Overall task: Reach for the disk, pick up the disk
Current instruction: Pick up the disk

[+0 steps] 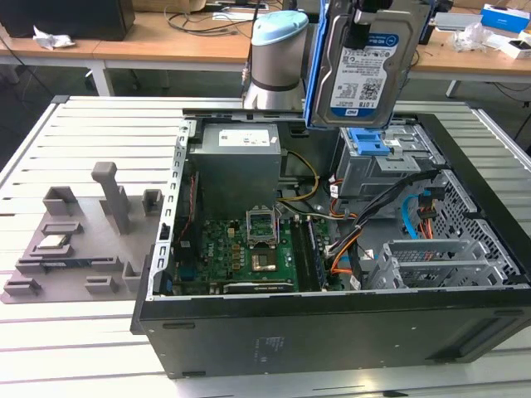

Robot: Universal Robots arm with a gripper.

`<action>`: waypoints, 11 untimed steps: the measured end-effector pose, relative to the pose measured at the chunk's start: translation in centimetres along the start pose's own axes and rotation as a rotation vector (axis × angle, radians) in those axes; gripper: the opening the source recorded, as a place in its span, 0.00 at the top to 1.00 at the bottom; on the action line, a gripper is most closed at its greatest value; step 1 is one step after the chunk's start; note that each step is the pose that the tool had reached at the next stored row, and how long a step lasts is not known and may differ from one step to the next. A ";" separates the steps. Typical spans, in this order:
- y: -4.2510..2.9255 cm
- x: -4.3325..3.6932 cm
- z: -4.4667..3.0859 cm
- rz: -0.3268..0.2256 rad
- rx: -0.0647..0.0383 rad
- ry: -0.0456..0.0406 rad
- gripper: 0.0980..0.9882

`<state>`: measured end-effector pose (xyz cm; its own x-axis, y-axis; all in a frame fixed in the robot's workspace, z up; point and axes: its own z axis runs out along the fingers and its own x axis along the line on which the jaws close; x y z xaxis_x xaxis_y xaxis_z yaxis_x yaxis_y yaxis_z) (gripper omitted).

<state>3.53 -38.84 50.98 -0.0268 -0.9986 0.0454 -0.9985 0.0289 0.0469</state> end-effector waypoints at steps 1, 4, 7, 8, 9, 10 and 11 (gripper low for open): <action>-0.01 0.38 0.02 0.000 0.000 -0.0001 0.70; -0.05 1.64 0.09 0.000 0.000 -0.0002 0.70; -0.08 2.66 0.14 0.000 0.000 -0.0001 0.70; -0.08 2.84 0.15 0.000 0.000 -0.0001 0.70; -0.09 3.09 0.16 0.000 0.000 -0.0001 0.70; -0.10 3.33 0.17 0.000 0.000 -0.0001 0.70; -0.11 3.59 0.18 0.000 0.000 0.0000 0.70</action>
<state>3.53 -42.43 50.96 -0.0268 -0.9986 0.0454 -0.9985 0.0289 0.0468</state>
